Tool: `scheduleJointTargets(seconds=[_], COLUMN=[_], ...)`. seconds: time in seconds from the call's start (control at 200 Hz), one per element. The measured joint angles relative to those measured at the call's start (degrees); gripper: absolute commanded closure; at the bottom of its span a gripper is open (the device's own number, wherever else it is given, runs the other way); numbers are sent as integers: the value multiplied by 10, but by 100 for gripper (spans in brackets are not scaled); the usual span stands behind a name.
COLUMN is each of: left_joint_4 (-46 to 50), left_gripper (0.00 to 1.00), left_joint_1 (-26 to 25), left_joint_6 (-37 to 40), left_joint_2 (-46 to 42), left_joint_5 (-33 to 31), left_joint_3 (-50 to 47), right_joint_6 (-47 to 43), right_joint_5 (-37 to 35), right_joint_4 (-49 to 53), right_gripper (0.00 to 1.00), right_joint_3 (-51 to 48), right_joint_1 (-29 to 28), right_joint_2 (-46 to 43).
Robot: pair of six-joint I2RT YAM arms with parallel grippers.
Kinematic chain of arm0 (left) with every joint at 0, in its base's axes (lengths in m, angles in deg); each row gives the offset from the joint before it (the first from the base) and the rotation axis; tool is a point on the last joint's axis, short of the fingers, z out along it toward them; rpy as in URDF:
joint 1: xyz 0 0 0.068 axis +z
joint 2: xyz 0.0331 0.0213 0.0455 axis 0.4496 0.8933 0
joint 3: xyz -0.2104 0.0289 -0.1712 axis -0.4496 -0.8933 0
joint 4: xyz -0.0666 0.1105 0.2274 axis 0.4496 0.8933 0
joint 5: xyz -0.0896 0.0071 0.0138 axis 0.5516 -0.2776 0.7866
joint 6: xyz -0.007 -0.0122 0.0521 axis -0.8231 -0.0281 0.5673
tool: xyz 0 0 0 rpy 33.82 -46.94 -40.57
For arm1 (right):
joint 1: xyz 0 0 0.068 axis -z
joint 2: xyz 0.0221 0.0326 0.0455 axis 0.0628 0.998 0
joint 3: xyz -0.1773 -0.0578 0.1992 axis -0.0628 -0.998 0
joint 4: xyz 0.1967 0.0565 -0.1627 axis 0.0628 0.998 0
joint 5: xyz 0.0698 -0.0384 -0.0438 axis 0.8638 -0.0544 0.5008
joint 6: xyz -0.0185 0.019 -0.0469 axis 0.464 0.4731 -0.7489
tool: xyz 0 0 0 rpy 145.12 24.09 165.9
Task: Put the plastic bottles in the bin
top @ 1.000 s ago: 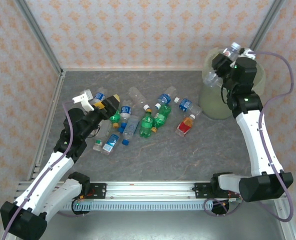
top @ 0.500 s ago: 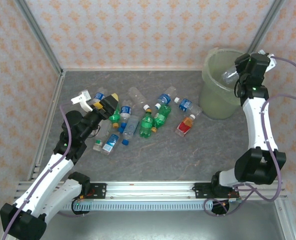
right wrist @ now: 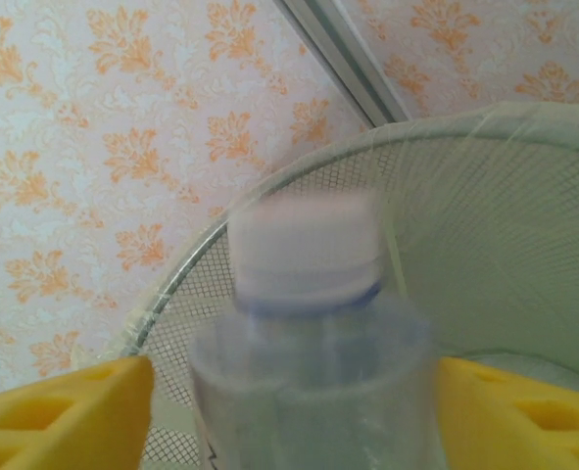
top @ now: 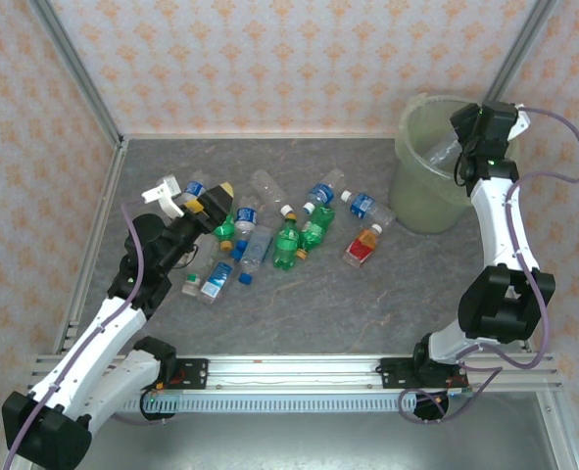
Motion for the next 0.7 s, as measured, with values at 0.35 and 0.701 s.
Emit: scheduleJointTargets(seconds=[0.35,0.701], left_joint_4=[22,88], left_gripper=[1,1], left_joint_1=[0,-3], left_joint_6=[4,5], left_joint_2=[28,83], left_joint_5=[-16,-51], left_joint_3=[1,30], right_joint_6=[-32,-102], right_joint_5=[1,2], right_joint_4=[27,58], right_gripper=[0,0], right_joint_3=[21,37], right_joint_1=[0,-78], right_joint_2=[-7,-68])
